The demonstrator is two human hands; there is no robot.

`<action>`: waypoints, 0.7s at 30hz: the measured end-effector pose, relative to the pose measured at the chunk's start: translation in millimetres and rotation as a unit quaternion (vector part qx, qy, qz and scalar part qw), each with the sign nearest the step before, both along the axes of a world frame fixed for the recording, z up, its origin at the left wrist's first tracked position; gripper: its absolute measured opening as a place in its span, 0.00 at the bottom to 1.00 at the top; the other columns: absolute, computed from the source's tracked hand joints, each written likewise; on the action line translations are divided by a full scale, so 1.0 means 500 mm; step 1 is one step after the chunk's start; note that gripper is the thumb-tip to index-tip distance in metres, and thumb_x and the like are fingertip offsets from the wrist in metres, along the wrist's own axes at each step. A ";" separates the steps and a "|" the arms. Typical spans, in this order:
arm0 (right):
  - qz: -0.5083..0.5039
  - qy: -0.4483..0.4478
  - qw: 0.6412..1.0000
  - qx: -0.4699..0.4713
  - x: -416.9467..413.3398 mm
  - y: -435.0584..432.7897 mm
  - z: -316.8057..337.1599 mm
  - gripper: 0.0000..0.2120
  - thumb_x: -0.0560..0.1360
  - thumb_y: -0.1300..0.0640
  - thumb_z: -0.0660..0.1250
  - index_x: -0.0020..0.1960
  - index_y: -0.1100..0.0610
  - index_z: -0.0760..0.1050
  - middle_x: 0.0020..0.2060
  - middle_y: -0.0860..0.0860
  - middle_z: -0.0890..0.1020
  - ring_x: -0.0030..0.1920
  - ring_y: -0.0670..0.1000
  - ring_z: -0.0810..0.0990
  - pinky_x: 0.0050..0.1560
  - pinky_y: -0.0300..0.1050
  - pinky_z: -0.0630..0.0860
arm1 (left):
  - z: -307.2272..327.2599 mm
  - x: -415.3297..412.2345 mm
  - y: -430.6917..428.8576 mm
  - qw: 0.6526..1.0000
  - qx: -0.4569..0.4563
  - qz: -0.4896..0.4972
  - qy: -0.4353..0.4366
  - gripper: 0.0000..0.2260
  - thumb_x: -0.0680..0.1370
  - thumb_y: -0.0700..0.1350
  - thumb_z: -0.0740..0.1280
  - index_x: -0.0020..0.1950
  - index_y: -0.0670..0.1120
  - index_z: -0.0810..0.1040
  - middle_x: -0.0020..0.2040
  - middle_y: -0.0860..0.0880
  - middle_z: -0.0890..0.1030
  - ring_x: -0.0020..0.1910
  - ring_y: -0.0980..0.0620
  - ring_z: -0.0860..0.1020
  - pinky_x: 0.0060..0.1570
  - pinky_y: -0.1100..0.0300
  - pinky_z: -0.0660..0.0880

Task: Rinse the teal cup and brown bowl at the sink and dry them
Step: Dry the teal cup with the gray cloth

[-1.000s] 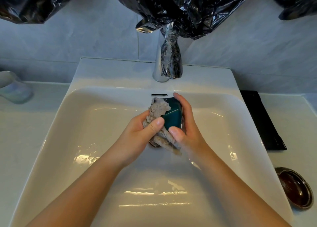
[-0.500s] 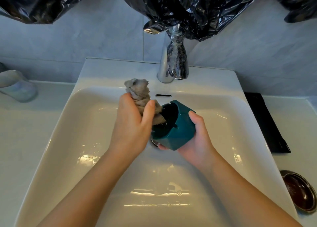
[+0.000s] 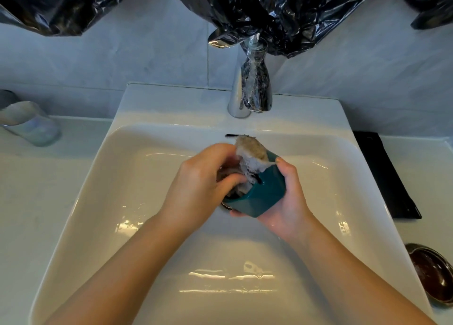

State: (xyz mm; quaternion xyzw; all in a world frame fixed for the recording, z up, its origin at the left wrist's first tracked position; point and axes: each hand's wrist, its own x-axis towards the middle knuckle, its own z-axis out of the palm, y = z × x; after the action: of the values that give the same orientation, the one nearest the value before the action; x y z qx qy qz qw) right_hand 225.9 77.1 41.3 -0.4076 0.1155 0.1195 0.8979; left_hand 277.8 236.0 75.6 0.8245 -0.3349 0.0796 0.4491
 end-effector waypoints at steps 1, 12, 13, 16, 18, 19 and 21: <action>0.004 0.003 1.000 0.000 0.000 0.000 -0.001 0.30 0.74 0.38 0.57 0.65 0.57 0.75 0.59 0.62 0.80 0.54 0.60 0.81 0.49 0.63 0.75 | 0.003 -0.004 -0.001 1.000 -0.021 0.018 0.008 0.12 0.71 0.42 0.74 0.48 0.50 0.73 0.43 0.58 0.76 0.42 0.60 0.76 0.42 0.66 0.76; -0.015 0.016 0.999 0.029 -0.001 -0.002 0.015 0.27 0.72 0.37 0.58 0.60 0.54 0.79 0.56 0.59 0.82 0.51 0.59 0.81 0.42 0.57 0.79 | 0.017 0.040 0.026 0.958 0.203 -0.123 -0.162 0.16 0.79 0.47 0.61 0.65 0.44 0.75 0.66 0.45 0.74 0.58 0.51 0.72 0.55 0.65 0.69; -0.015 0.016 0.999 0.025 -0.001 -0.003 0.015 0.28 0.72 0.37 0.58 0.62 0.55 0.77 0.58 0.60 0.81 0.52 0.59 0.81 0.41 0.57 0.79 | 0.022 0.047 0.034 0.947 0.243 -0.148 -0.147 0.19 0.78 0.47 0.62 0.68 0.45 0.72 0.68 0.45 0.71 0.60 0.51 0.71 0.56 0.68 0.67; -0.012 0.019 1.000 0.005 -0.002 -0.004 0.018 0.28 0.73 0.38 0.57 0.63 0.55 0.76 0.55 0.59 0.82 0.50 0.58 0.83 0.38 0.55 0.80 | 0.028 0.059 0.035 0.925 0.297 -0.165 -0.170 0.19 0.75 0.43 0.69 0.65 0.43 0.75 0.61 0.43 0.77 0.53 0.45 0.78 0.44 0.59 0.77; -0.007 0.025 1.000 0.001 -0.004 -0.001 0.019 0.27 0.73 0.39 0.56 0.61 0.54 0.78 0.53 0.58 0.83 0.48 0.57 0.84 0.37 0.54 0.80 | 0.030 0.055 0.022 0.921 0.296 -0.142 -0.210 0.16 0.72 0.43 0.72 0.59 0.43 0.79 0.53 0.43 0.80 0.45 0.44 0.80 0.36 0.56 0.76; -0.005 0.028 1.000 -0.005 -0.005 0.002 0.019 0.26 0.73 0.39 0.56 0.59 0.54 0.79 0.52 0.58 0.84 0.47 0.57 0.84 0.37 0.54 0.80 | 0.027 0.053 0.015 0.918 0.295 -0.128 -0.234 0.15 0.71 0.43 0.73 0.57 0.43 0.80 0.51 0.43 0.80 0.44 0.44 0.78 0.37 0.56 0.74; 0.002 0.035 0.999 -0.021 -0.007 0.005 0.016 0.24 0.74 0.38 0.55 0.55 0.52 0.81 0.49 0.57 0.84 0.46 0.57 0.84 0.37 0.53 0.80 | 0.014 0.050 0.004 0.910 0.281 -0.113 -0.282 0.13 0.71 0.42 0.73 0.54 0.43 0.81 0.52 0.44 0.79 0.47 0.45 0.75 0.42 0.56 0.68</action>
State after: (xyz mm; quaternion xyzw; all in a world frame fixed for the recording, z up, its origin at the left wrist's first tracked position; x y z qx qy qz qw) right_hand 222.3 79.8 49.3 -0.4225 0.1488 0.1330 0.8841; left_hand 302.8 237.9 82.7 0.8164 -0.5469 0.1608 0.0919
